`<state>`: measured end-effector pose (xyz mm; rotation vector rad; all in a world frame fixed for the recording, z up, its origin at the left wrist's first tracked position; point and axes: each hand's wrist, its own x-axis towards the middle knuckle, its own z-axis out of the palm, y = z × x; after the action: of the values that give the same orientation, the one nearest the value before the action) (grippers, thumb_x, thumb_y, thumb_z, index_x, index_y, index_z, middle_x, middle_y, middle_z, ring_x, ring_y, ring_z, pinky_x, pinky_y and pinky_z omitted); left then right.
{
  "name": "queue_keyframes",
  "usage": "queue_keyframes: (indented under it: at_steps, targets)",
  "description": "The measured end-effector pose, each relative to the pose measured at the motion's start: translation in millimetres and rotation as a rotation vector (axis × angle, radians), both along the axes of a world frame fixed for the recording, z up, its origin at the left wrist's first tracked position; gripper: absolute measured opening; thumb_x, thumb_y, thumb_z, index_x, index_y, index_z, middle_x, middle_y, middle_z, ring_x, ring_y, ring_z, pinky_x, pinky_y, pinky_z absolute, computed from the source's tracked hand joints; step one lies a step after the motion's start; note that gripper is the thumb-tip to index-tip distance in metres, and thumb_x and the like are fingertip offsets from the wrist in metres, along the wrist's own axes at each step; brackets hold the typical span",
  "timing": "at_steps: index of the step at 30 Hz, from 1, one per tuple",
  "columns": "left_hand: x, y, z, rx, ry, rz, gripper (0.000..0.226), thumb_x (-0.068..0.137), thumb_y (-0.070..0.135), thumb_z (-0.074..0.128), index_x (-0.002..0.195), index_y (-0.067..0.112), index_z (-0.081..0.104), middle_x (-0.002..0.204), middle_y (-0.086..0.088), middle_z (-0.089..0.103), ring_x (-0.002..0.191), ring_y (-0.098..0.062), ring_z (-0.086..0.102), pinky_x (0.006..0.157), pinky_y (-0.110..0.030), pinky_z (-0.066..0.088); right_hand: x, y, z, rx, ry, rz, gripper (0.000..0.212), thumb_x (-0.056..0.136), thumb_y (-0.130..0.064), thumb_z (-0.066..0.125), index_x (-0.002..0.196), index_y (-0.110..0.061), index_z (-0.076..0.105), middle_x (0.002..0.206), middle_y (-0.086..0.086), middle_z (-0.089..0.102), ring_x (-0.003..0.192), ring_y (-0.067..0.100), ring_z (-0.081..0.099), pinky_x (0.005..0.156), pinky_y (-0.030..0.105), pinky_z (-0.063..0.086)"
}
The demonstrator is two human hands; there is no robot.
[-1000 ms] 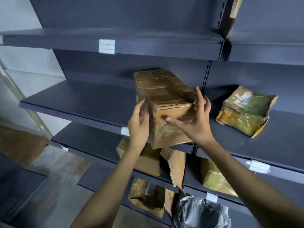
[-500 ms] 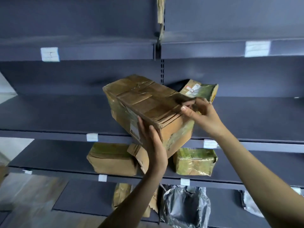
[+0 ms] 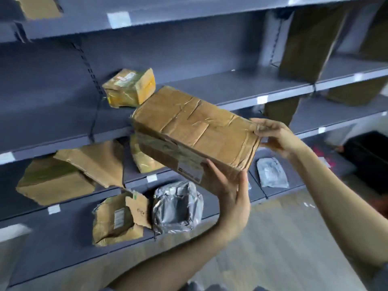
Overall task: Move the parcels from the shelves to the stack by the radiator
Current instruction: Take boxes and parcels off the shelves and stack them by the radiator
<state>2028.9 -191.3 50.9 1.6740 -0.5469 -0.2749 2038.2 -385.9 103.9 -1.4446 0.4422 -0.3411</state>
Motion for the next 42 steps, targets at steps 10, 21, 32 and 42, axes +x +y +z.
queue_keyframes:
  at_steps: [10, 21, 32, 42]
  targets:
    - [-146, -183, 4, -0.111, 0.208, -0.614, 0.053, 0.098, 0.02, 0.043, 0.143, 0.015, 0.014, 0.134, 0.008, 0.032, 0.117, 0.001, 0.041, 0.094, -0.006, 0.032, -299, -105, -19, 0.096, 0.057, -0.854, 0.039, 0.083, 0.004, 0.056, 0.117, -0.014, 0.06, 0.072, -0.006, 0.068, 0.053, 0.003, 0.061, 0.049, 0.02, 0.05]
    - [-290, -468, -59, 0.382, 0.419, -1.047, 0.041, 0.097, 0.025, 0.045, 0.134, 0.008, 0.035, 0.126, -0.002, 0.043, 0.112, -0.017, 0.041, 0.084, -0.026, 0.03, -479, -226, -80, 0.199, 0.137, -1.375, 0.048, 0.084, -0.001, 0.063, 0.131, -0.006, 0.051, 0.11, 0.011, 0.062, 0.075, 0.01, 0.059, 0.043, 0.012, 0.047]
    - [-410, -689, -99, 0.749, 0.456, -1.336, 0.047, 0.091, 0.026, 0.053, 0.134, 0.016, 0.037, 0.11, -0.002, 0.053, 0.091, -0.016, 0.053, 0.081, -0.035, 0.045, -592, -394, -129, 0.438, 0.326, -1.616, 0.049, 0.084, 0.0, 0.06, 0.131, -0.011, 0.05, 0.115, 0.008, 0.06, 0.093, 0.016, 0.053, 0.094, 0.038, 0.045]
    - [-604, -812, -159, 0.98, 0.553, -1.366, 0.051, 0.088, 0.002, 0.051, 0.135, 0.017, 0.039, 0.127, -0.01, 0.054, 0.101, -0.024, 0.056, 0.082, -0.039, 0.049, -784, -524, -184, 0.427, 0.439, -1.711, 0.035, 0.081, 0.004, 0.058, 0.114, -0.006, 0.06, 0.102, 0.01, 0.064, 0.075, 0.015, 0.058, 0.06, 0.023, 0.046]
